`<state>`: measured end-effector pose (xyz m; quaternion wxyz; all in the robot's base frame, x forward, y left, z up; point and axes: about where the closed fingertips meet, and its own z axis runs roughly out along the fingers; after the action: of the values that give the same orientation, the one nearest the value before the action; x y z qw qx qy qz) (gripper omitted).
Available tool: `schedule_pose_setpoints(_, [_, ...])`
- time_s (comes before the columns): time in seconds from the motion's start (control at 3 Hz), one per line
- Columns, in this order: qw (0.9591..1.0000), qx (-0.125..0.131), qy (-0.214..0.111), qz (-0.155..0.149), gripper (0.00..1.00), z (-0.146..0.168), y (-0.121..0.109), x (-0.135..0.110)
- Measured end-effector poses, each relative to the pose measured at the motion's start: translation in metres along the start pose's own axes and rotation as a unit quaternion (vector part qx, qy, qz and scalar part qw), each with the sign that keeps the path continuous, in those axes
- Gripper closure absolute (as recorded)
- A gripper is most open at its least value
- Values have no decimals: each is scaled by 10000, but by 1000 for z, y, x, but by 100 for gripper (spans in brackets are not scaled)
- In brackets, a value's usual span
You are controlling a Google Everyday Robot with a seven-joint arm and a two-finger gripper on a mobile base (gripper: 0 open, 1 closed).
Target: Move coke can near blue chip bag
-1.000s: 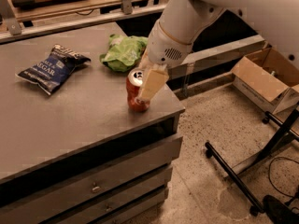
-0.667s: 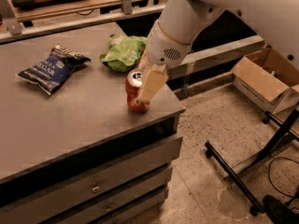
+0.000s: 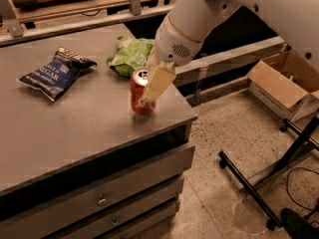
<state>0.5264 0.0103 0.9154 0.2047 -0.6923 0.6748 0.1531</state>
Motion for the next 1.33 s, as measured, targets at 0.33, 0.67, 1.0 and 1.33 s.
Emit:
schedule_pose_setpoints(0.33, [9997, 77, -124, 192, 100, -5, -30, -8])
schedule_pose_setpoints(0.67, [9993, 196, -191, 237, 100, -9, -67, -20])
schedule_pose_setpoints(1.0, [9990, 266, -290, 222, 100, -7, -99, -30])
schedule_pose_setpoints(1.33, [9985, 324, -419, 163, 100, -2, -123, -40])
